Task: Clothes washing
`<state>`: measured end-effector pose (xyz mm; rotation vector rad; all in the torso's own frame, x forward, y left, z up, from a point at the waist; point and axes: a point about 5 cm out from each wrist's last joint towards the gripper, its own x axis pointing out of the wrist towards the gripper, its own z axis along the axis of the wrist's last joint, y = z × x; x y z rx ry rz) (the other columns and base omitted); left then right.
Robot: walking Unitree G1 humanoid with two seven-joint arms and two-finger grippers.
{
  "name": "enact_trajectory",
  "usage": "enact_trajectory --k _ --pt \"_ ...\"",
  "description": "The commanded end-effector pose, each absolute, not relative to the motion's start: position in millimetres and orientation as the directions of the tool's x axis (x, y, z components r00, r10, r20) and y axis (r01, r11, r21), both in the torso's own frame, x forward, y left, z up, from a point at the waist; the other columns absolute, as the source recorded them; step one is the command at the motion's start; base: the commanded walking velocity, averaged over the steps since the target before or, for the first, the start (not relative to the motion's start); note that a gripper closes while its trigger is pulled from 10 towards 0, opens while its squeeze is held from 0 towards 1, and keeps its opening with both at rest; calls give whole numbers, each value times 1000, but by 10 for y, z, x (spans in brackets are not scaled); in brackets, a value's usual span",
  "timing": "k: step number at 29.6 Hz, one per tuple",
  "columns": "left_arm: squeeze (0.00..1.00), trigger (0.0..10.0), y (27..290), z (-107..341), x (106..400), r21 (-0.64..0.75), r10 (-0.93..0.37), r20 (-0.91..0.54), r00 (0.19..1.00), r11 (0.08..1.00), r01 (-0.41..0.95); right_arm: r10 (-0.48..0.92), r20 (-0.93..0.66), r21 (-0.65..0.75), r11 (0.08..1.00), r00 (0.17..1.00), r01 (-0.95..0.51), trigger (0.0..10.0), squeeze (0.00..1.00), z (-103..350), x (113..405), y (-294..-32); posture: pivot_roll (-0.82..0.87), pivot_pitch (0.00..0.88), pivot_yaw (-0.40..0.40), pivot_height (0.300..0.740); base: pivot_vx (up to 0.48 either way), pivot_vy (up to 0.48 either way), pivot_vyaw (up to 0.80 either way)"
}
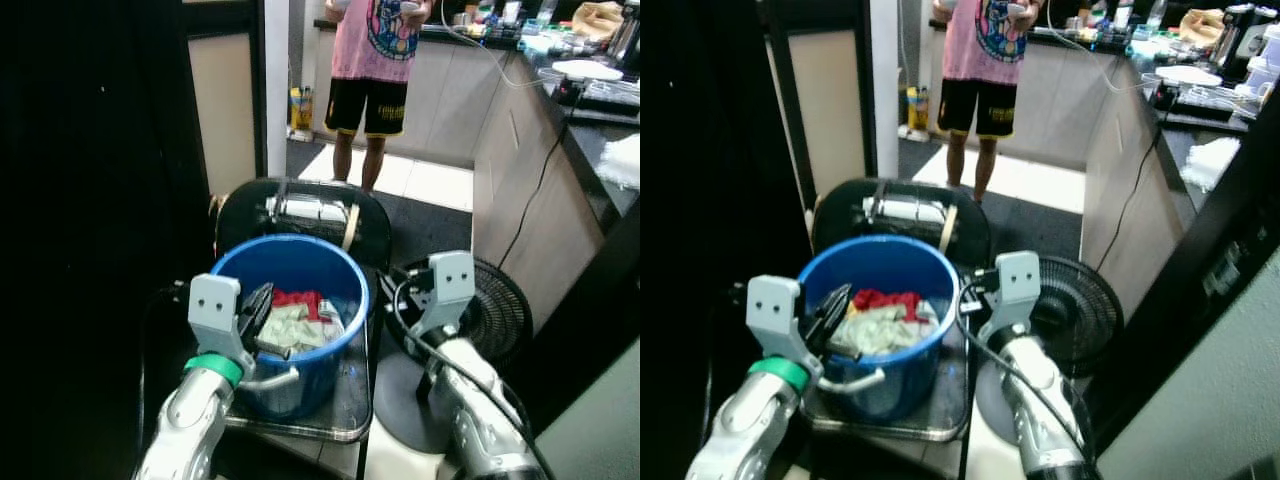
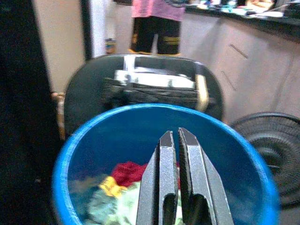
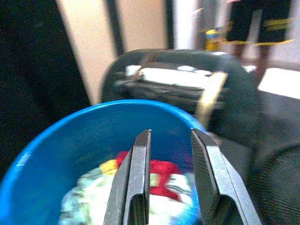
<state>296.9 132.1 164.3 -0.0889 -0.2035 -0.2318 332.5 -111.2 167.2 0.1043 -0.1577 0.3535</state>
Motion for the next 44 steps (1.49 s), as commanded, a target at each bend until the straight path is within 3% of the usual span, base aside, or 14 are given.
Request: enact_trajectory --k 1,18,44 --pt "0 10000 1287 1590 2964 -71 -234 191 953 965 251 317 163 67 941 934 -331 10000 0 1647 3337 -1185 -16 0 25 740 428 0 0" --pt "0 10000 1274 1592 2975 -69 -245 194 950 962 263 324 162 62 939 932 -337 10000 0 1650 3341 -1174 -15 0 22 740 423 0 0" --pt "0 10000 1362 1624 3015 -58 -266 213 940 957 284 307 169 74 944 937 -323 10000 0 1646 3351 -1196 -14 5 23 740 0 0 0"
